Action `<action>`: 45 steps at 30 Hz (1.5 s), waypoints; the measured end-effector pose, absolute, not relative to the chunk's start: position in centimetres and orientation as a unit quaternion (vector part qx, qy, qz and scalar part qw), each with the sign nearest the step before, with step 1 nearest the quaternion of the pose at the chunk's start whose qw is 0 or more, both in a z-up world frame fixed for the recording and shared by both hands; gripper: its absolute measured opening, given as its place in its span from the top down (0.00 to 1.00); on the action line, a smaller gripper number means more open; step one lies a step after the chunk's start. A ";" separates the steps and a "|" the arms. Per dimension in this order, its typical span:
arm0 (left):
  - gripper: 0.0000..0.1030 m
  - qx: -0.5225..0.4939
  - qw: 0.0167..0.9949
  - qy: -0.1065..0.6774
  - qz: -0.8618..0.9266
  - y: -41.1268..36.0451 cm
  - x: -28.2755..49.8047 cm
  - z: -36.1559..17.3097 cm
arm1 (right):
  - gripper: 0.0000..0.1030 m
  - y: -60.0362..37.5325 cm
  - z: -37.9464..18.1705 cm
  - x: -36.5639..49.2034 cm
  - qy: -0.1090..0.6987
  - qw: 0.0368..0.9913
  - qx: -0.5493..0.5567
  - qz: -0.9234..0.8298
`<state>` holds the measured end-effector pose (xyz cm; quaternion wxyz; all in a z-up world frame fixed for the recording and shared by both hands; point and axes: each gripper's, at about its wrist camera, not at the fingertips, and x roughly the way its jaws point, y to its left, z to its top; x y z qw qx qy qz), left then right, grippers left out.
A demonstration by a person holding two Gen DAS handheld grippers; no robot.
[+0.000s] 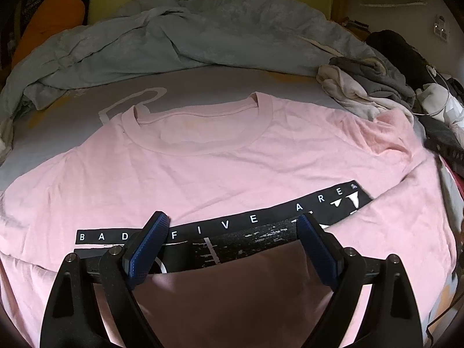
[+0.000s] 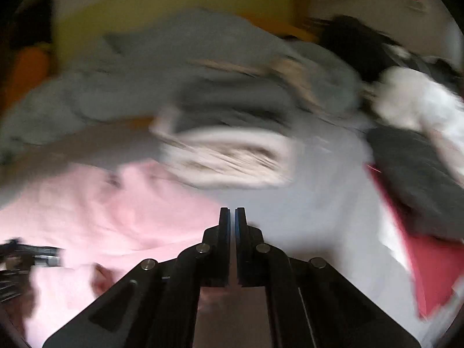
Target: Fold small clothes
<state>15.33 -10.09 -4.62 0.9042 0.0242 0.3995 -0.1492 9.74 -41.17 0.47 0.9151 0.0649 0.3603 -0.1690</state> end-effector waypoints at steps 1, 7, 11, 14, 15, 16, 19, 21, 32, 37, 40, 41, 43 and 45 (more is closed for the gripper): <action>0.13 0.025 0.904 0.400 -0.149 -10.1 15.3 -4.6 | 0.98 -41.8 -0.4 10.1 0.393 0.898 0.075 -0.182; 0.13 0.021 0.903 0.401 -0.150 -10.1 15.4 -4.7 | 0.83 -46.5 -0.1 9.6 0.334 0.910 0.225 -0.104; 0.13 0.023 0.903 0.402 -0.149 -10.1 15.4 -4.7 | 0.28 -47.5 0.3 12.4 0.302 0.921 0.246 -0.019; 0.13 0.027 0.903 0.403 -0.148 -10.1 15.4 -4.8 | 0.37 -46.6 -1.1 15.2 0.331 0.906 0.260 0.028; 0.13 0.028 0.903 0.404 -0.147 -10.1 15.4 -4.8 | 0.46 -46.2 -1.8 16.2 0.348 0.900 0.259 0.034; 0.13 0.029 0.902 0.404 -0.147 -10.2 15.4 -4.8 | 0.50 -45.7 -2.6 17.1 0.368 0.892 0.258 0.040; 0.13 0.031 0.903 0.404 -0.146 -10.2 15.4 -4.8 | 0.56 -43.6 -3.5 17.7 0.397 0.886 0.226 0.079; 0.13 0.031 0.903 0.404 -0.146 -10.2 15.4 -4.8 | 0.56 -42.0 -3.5 17.7 0.405 0.892 0.177 0.097; 0.13 0.031 0.903 0.404 -0.146 -10.2 15.3 -4.8 | 0.97 -40.2 0.6 15.0 0.294 0.951 0.085 -0.049; 0.13 0.033 0.902 0.406 -0.145 -10.2 15.4 -4.8 | 0.97 -41.1 -1.5 16.5 0.362 0.920 0.104 -0.113; 0.12 0.033 0.902 0.406 -0.146 -10.1 15.3 -4.8 | 0.96 -41.6 -3.4 17.6 0.392 0.906 0.112 -0.115; 0.12 0.033 0.902 0.406 -0.146 -10.1 15.3 -4.8 | 0.87 -42.0 -3.0 17.5 0.385 0.908 0.120 -0.113; 0.12 0.033 0.902 0.406 -0.146 -10.1 15.3 -4.8 | 0.57 -43.7 -1.9 15.8 0.360 0.913 0.144 -0.127; 0.13 0.033 0.902 0.406 -0.146 -10.1 15.4 -4.8 | 0.39 -45.1 -0.5 13.9 0.323 0.921 0.174 -0.131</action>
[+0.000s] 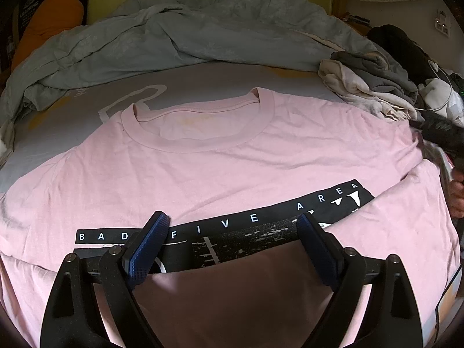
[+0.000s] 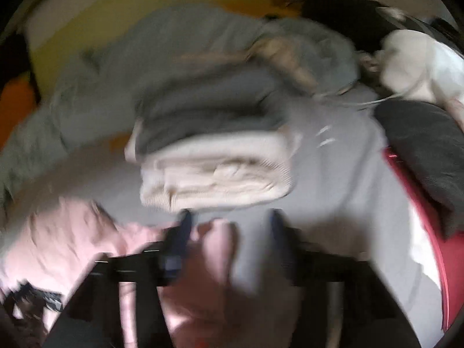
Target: Fold small clothes
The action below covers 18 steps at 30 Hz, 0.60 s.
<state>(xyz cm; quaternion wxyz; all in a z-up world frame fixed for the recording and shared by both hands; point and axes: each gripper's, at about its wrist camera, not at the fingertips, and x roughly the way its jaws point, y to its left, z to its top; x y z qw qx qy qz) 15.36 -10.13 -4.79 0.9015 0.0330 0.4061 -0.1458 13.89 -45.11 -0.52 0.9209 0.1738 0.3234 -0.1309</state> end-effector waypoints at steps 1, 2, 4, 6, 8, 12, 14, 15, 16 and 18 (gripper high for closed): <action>0.12 0.033 0.901 0.406 -0.146 -10.1 15.4 -4.8 | 0.39 -46.0 0.3 12.8 0.308 0.924 0.191 -0.120; 0.12 0.032 0.901 0.406 -0.147 -10.1 15.4 -4.8 | 0.39 -46.7 0.9 11.9 0.301 0.925 0.207 -0.107; 0.13 0.030 0.901 0.407 -0.148 -10.0 15.3 -4.8 | 0.39 -47.7 1.4 10.1 0.302 0.920 0.240 -0.068; 0.12 0.030 0.901 0.407 -0.148 -10.0 15.3 -4.8 | 0.39 -47.7 0.9 8.8 0.320 0.911 0.257 -0.033; 0.13 0.030 0.901 0.407 -0.148 -10.0 15.3 -4.8 | 0.42 -47.1 -0.5 7.7 0.348 0.899 0.266 0.005; 0.13 0.029 0.901 0.407 -0.148 -10.1 15.4 -4.8 | 0.48 -45.0 -2.2 8.9 0.393 0.885 0.246 0.044; 0.13 0.029 0.901 0.407 -0.148 -10.0 15.3 -4.8 | 0.57 -44.2 -2.7 9.7 0.401 0.880 0.247 0.061; 0.13 0.029 0.901 0.407 -0.148 -10.0 15.4 -4.8 | 0.58 -43.9 -2.6 10.0 0.393 0.882 0.251 0.071; 0.12 0.028 0.901 0.406 -0.149 -10.0 15.4 -4.8 | 0.58 -43.4 -2.3 9.6 0.383 0.885 0.254 0.077; 0.13 0.025 0.901 0.406 -0.151 -10.0 15.4 -4.7 | 0.58 -43.4 -1.4 9.0 0.353 0.893 0.267 0.089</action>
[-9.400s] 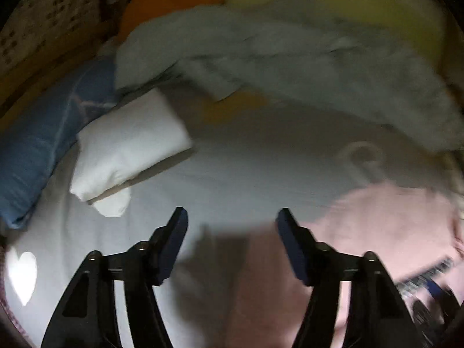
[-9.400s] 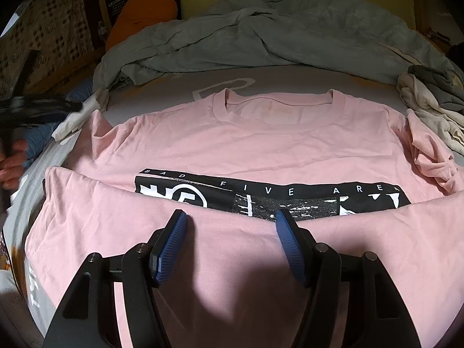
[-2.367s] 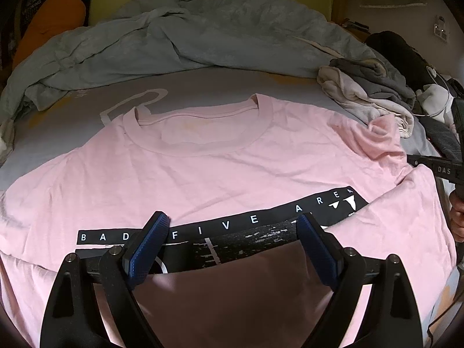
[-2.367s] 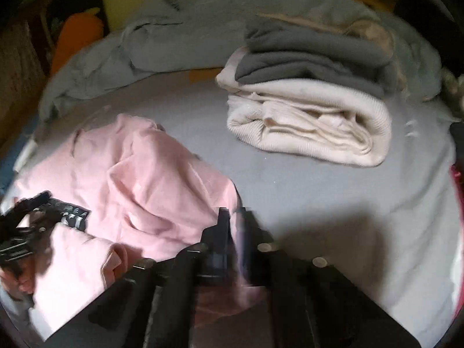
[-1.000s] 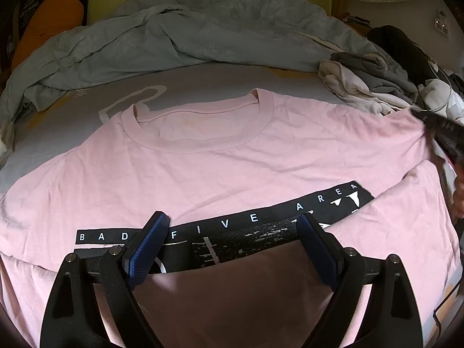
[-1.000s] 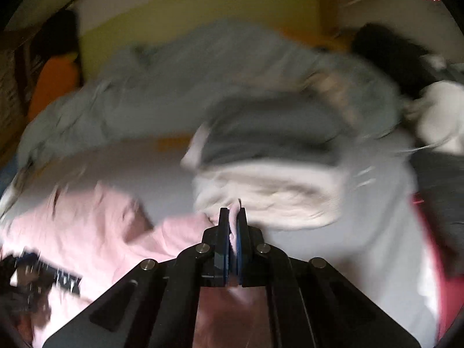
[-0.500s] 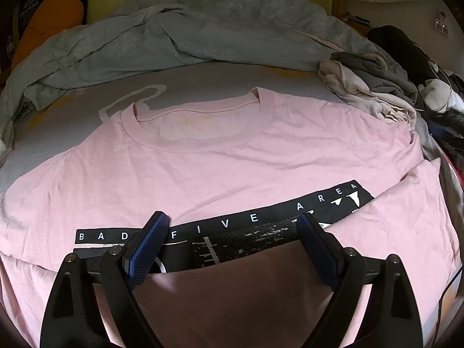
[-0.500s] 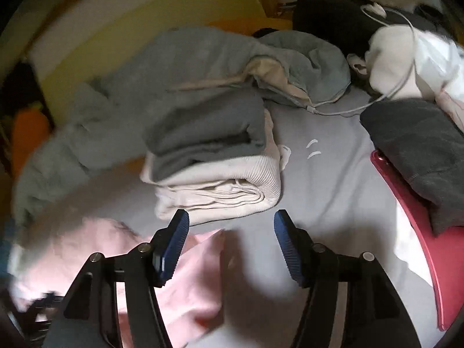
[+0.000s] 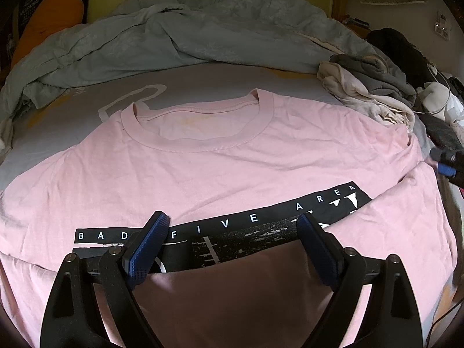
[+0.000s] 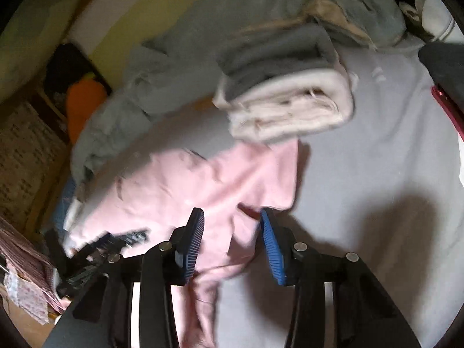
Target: Fold small clothes
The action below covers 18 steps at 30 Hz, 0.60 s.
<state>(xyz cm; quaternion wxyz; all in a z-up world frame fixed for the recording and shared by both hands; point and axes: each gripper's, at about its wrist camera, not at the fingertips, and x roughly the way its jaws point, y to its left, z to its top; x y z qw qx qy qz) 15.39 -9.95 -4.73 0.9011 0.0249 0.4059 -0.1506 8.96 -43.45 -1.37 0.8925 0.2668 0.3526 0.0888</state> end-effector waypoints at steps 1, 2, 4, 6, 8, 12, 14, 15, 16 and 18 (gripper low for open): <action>0.13 0.025 0.901 0.406 -0.150 -10.0 15.4 -4.7 | 0.58 -43.6 -1.1 8.7 0.341 0.894 0.274 0.095; 0.13 0.026 0.901 0.406 -0.150 -10.0 15.4 -4.8 | 0.58 -43.8 -0.7 8.2 0.332 0.894 0.282 0.106; 0.13 0.026 0.901 0.406 -0.150 -9.9 15.4 -4.7 | 0.58 -44.2 -0.2 7.3 0.310 0.889 0.306 0.137; 0.13 0.025 0.901 0.406 -0.150 -10.0 15.4 -4.7 | 0.58 -44.8 -0.1 6.8 0.306 0.886 0.317 0.148; 0.12 0.025 0.901 0.406 -0.150 -10.0 15.4 -4.7 | 0.58 -45.2 -0.2 6.4 0.315 0.892 0.310 0.095; 0.12 0.025 0.901 0.406 -0.150 -9.9 15.4 -4.7 | 0.62 -46.0 -0.9 5.0 0.338 0.899 0.275 -0.042; 0.12 0.025 0.901 0.406 -0.150 -10.0 15.4 -4.7 | 0.68 -45.8 -1.3 4.5 0.357 0.898 0.247 -0.072; 0.13 0.025 0.901 0.406 -0.150 -10.0 15.4 -4.7 | 0.71 -45.4 -1.6 4.6 0.368 0.897 0.234 -0.078; 0.12 0.026 0.901 0.406 -0.150 -10.0 15.4 -4.8 | 0.74 -45.0 -2.1 4.9 0.385 0.893 0.218 -0.078; 0.12 0.025 0.901 0.406 -0.150 -9.9 15.4 -4.8 | 0.76 -44.1 -2.5 5.7 0.405 0.890 0.202 -0.063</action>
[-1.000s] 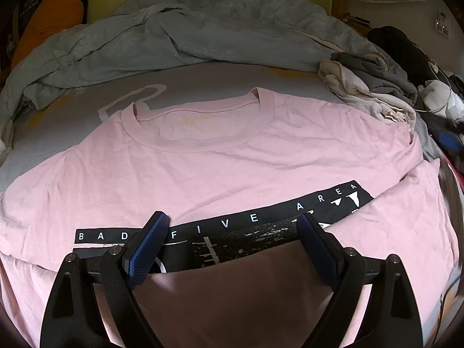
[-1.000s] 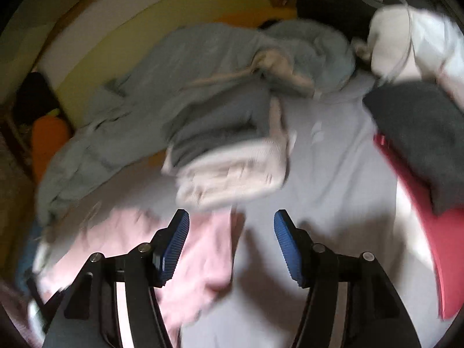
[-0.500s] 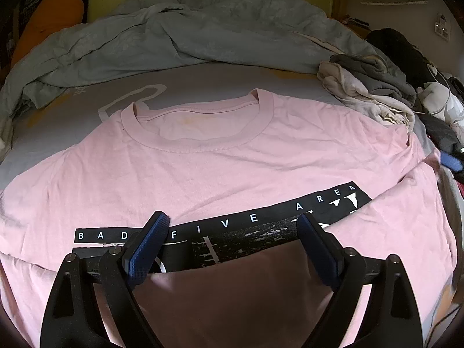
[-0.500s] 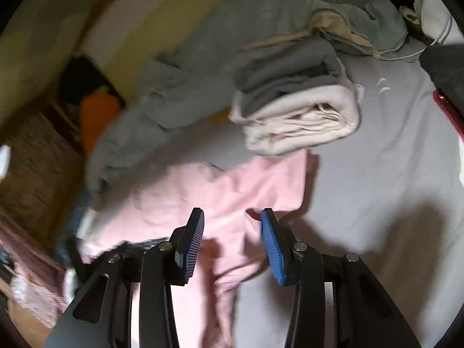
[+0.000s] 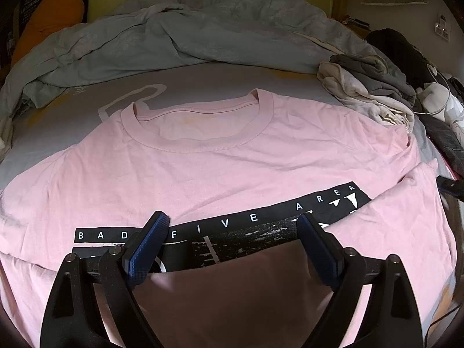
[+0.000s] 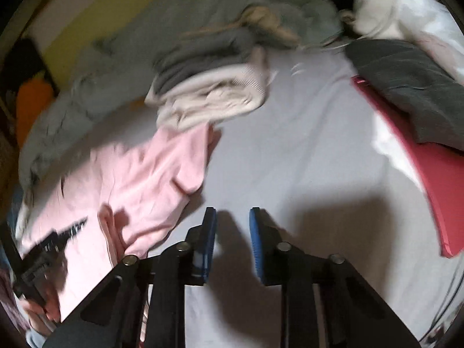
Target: Fold small clothes
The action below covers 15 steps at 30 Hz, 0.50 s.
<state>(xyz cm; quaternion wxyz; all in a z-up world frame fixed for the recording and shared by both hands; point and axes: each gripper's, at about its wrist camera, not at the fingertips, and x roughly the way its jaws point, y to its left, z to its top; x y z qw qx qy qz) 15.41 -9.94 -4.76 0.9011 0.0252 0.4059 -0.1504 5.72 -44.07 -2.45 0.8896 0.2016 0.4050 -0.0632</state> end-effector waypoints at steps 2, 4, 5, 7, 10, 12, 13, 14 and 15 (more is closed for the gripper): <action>0.12 0.025 0.901 0.406 -0.150 -9.9 15.4 -4.8 | 0.76 -42.7 -2.4 6.8 0.410 0.893 0.178 -0.043; 0.13 0.025 0.901 0.406 -0.150 -9.9 15.4 -4.8 | 0.76 -41.5 -2.1 7.8 0.408 0.898 0.166 -0.017; 0.13 0.024 0.901 0.405 -0.150 -9.9 15.4 -4.7 | 0.76 -41.1 -1.9 8.0 0.405 0.899 0.168 -0.003; 0.13 0.024 0.902 0.404 -0.149 -9.9 15.4 -4.7 | 0.76 -40.3 -1.8 8.0 0.396 0.902 0.173 0.022; 0.12 0.025 0.902 0.405 -0.149 -10.0 15.4 -4.7 | 0.76 -38.8 -2.1 8.0 0.407 0.900 0.150 0.031; 0.13 0.026 0.901 0.406 -0.149 -10.0 15.4 -4.7 | 0.76 -38.5 -2.6 8.2 0.419 0.895 0.150 0.032; 0.13 0.027 0.901 0.406 -0.148 -10.0 15.4 -4.7 | 0.76 -38.5 -2.6 8.1 0.416 0.895 0.155 0.033; 0.12 0.027 0.901 0.406 -0.148 -9.9 15.4 -4.7 | 0.76 -38.8 -2.4 8.0 0.410 0.896 0.166 0.037; 0.12 0.027 0.901 0.406 -0.148 -9.9 15.3 -4.7 | 0.75 -39.2 -2.4 8.1 0.404 0.896 0.181 0.040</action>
